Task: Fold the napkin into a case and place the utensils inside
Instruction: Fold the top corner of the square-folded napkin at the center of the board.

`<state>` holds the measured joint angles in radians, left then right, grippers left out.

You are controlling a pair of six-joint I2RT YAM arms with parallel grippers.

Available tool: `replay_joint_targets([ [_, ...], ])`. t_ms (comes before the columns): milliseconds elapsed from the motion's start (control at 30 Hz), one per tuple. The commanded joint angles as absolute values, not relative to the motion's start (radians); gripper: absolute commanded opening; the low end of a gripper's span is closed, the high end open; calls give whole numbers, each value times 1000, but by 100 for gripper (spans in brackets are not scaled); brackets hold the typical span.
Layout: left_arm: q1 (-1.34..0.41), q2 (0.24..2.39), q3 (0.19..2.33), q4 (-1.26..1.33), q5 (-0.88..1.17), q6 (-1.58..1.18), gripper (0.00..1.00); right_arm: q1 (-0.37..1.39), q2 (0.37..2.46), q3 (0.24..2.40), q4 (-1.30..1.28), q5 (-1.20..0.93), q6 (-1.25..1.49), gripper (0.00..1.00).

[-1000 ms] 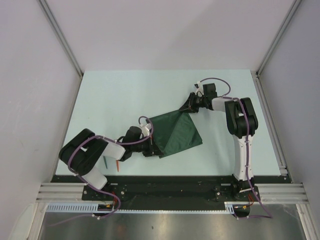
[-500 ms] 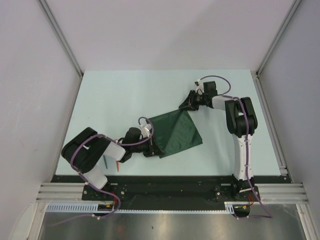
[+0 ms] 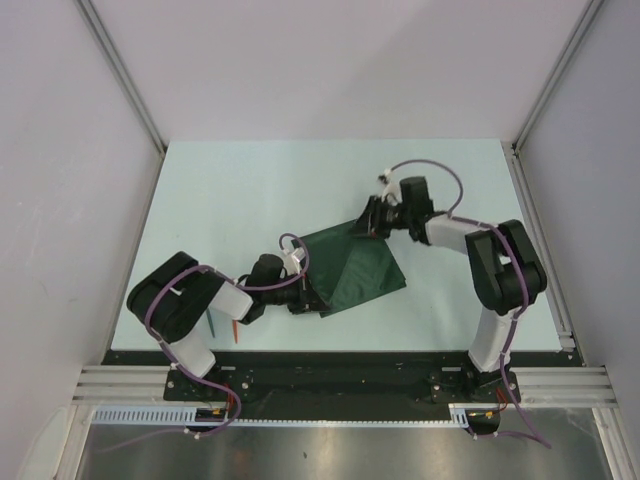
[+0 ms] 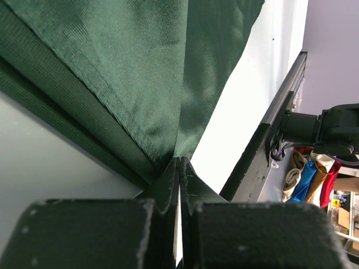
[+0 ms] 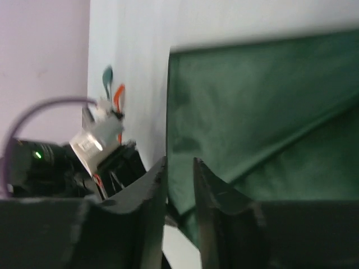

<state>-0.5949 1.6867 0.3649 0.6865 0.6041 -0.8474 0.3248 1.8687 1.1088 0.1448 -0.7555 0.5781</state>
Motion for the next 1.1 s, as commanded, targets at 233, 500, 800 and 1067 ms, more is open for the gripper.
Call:
replay_joint_targets([
  [233,-607,1727,356,549,561,-793,0,511,1855,759,643,-790,793,7],
  [500,-606,1723,353,558,565,-799,0,508,1966,770,690,-793,781,5],
  [800,-607,1732,351,552,566,-796,0,445,2065,828,710,-819,770,4],
  [1067,-607,1736,347,560,572,-801,0,391,2112,893,678,-836,741,4],
])
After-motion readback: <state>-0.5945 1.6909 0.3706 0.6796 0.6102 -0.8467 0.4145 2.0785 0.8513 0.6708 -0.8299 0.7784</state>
